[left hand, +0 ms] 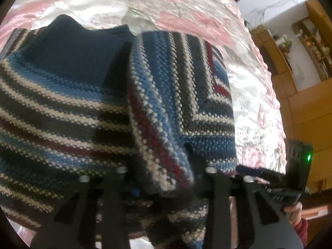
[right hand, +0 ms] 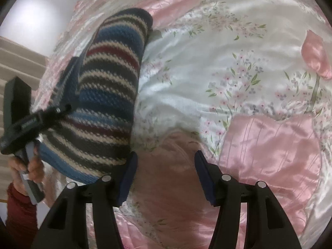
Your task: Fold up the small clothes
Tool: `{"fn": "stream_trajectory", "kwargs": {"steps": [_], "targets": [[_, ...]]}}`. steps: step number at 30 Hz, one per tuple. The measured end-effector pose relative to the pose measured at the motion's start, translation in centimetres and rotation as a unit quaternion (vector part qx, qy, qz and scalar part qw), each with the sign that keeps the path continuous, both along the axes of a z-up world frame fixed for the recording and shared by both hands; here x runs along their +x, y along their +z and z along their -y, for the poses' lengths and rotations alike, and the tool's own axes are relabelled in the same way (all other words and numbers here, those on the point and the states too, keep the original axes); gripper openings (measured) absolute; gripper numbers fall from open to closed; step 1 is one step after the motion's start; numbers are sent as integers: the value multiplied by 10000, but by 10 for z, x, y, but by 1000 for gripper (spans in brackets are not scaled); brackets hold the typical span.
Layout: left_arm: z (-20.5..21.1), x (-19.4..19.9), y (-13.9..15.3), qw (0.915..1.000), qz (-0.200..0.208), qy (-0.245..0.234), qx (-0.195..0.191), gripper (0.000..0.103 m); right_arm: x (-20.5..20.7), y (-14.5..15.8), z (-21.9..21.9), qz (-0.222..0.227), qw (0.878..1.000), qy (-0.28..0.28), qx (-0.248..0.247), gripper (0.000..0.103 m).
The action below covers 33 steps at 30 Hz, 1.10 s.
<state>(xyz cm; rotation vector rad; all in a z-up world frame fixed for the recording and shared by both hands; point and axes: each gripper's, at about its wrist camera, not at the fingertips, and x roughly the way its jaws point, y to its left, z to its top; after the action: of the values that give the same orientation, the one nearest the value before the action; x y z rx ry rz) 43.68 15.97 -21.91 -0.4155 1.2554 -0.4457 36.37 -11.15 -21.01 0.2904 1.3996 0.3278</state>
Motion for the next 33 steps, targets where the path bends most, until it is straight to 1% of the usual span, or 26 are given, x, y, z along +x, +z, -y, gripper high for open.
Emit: {"fn": "stream_trajectory", "kwargs": {"steps": [1, 3, 5, 6, 11, 13, 14, 16, 18, 20, 22, 23, 27, 31, 33], "targets": [[-2, -1, 2, 10000, 58, 37, -22, 26, -1, 1, -1, 21, 10000, 27, -42, 58], [-1, -4, 7, 9998, 210, 15, 54, 24, -2, 1, -3, 36, 10000, 42, -81, 59], [-4, -10, 19, 9989, 474, 18, 13, 23, -4, 1, -4, 27, 10000, 25, -73, 59], [-4, -10, 19, 9989, 474, 18, 13, 23, -5, 1, -4, 31, 10000, 22, -75, 60], [-13, -15, 40, 9964, 841, -65, -65, 23, -5, 1, -6, 15, 10000, 27, -7, 60], [-19, -15, 51, 9949, 1006, -104, 31, 23, -5, 1, -10, 18, 10000, 38, -6, 60], [-28, -15, 62, 9931, 1152, -147, 162, 23, -5, 1, -11, 17, 10000, 45, 1, 60], [-36, -15, 72, 9920, 1227, -152, 253, 23, -5, 2, -17, 20, 10000, 70, 52, 60], [-42, -14, 77, 9915, 1257, -152, 302, 23, -5, 3, -22, 34, 9999, 109, 69, 60], [-69, -14, 92, 9892, 1363, -148, 524, 23, -5, 3, -25, 40, 9999, 136, 77, 60], [-77, -14, 94, 9886, 1385, -139, 580, 23, -5, 4, -30, 58, 9997, 175, 127, 60], [-95, -15, 99, 9873, 1422, -111, 705, 23, -5, 5, -33, 69, 9997, 202, 142, 60], [-138, -14, 109, 9853, 1459, 94, 879, 23, -5, 6, -47, 120, 9991, 390, 92, 60], [-174, -8, 104, 9857, 1305, 263, 1031, 23, -4, 7, -58, 137, 9985, 526, 97, 60], [-190, -3, 94, 9855, 1218, 383, 1116, 23, -5, 7, -61, 139, 9981, 588, 111, 60]]}}
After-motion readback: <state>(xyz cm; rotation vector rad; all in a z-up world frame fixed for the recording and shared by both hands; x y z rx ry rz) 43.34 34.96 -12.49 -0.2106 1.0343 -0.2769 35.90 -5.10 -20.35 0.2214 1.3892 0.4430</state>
